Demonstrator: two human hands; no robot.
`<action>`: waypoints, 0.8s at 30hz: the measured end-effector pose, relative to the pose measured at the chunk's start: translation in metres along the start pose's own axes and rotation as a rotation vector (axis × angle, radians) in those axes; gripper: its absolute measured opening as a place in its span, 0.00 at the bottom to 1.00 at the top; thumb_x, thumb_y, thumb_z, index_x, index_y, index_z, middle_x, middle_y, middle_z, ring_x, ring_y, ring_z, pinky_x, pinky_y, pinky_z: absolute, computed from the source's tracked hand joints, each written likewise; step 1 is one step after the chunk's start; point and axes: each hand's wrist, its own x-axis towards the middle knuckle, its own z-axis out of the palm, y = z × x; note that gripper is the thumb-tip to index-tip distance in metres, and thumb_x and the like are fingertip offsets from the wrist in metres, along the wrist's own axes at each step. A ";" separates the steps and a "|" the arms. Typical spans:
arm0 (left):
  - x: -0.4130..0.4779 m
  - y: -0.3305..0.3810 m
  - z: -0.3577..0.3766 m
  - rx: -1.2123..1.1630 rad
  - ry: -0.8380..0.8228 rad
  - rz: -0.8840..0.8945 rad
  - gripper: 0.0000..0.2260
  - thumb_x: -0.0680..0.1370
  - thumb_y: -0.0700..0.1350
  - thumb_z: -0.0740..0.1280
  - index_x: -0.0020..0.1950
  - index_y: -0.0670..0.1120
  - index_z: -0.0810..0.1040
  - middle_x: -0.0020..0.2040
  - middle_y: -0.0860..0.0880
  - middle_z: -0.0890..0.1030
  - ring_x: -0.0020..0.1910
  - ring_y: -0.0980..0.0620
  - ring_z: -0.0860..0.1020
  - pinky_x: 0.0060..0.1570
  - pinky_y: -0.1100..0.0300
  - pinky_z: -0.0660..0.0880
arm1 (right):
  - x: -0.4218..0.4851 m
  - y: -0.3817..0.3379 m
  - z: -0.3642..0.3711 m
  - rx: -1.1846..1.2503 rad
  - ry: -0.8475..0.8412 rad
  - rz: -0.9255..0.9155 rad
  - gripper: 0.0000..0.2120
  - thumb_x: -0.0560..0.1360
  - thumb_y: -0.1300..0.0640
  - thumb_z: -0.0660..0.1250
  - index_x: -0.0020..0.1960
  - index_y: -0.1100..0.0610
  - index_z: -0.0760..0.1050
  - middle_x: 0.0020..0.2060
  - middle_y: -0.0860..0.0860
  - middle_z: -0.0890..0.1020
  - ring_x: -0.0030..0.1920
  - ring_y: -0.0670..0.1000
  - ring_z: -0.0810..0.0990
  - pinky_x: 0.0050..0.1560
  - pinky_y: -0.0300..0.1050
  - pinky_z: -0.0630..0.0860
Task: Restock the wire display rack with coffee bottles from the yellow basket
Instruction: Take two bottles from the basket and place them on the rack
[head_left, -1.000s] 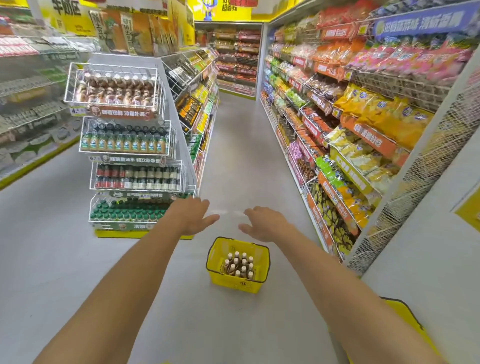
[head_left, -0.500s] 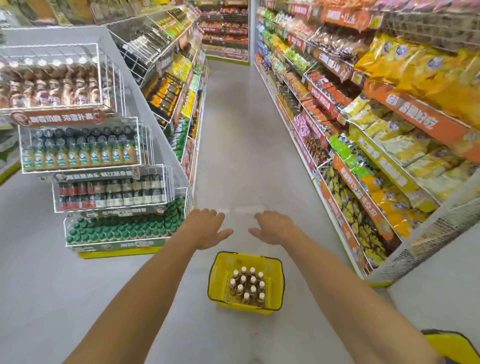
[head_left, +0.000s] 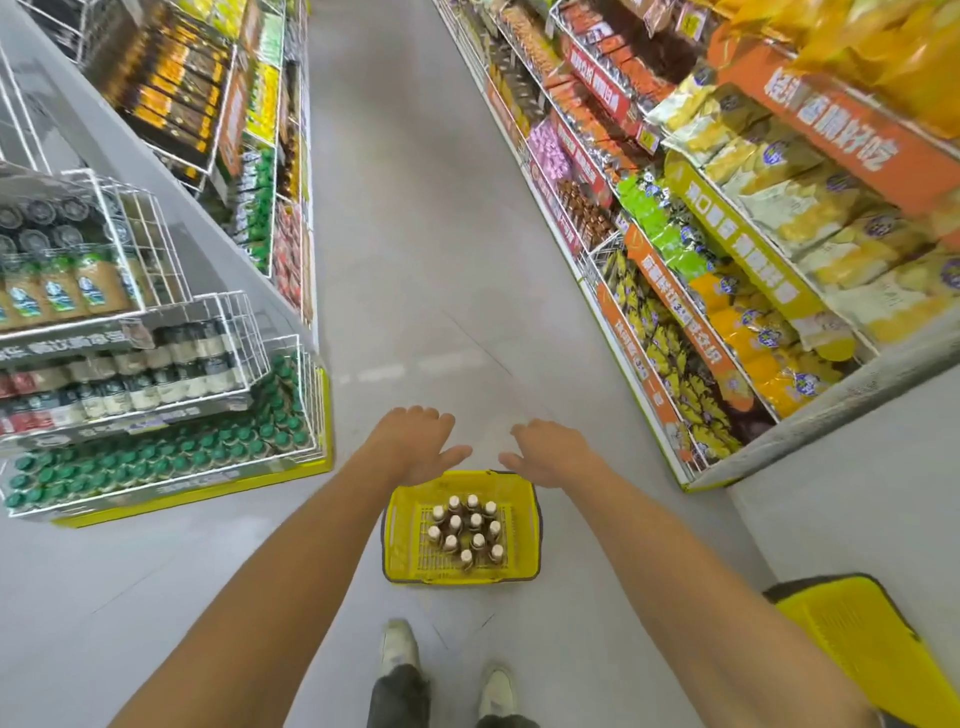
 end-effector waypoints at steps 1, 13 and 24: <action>0.009 -0.004 0.007 -0.008 -0.009 0.016 0.30 0.82 0.66 0.51 0.71 0.45 0.71 0.64 0.43 0.79 0.63 0.41 0.76 0.60 0.46 0.72 | 0.006 0.001 0.006 0.006 -0.008 0.020 0.28 0.84 0.38 0.57 0.76 0.56 0.69 0.71 0.58 0.76 0.71 0.61 0.75 0.67 0.57 0.74; 0.086 -0.076 0.176 -0.179 -0.309 -0.002 0.26 0.82 0.65 0.53 0.65 0.46 0.73 0.62 0.43 0.79 0.62 0.41 0.77 0.57 0.48 0.73 | 0.112 -0.004 0.147 0.138 -0.273 0.165 0.26 0.84 0.41 0.59 0.73 0.58 0.71 0.70 0.59 0.77 0.70 0.63 0.76 0.65 0.57 0.75; 0.186 -0.091 0.426 -0.294 -0.367 -0.103 0.28 0.81 0.66 0.53 0.67 0.46 0.73 0.63 0.44 0.80 0.63 0.41 0.78 0.59 0.46 0.76 | 0.248 0.042 0.367 0.203 -0.316 0.190 0.24 0.84 0.42 0.60 0.71 0.59 0.73 0.67 0.60 0.78 0.67 0.63 0.78 0.61 0.56 0.76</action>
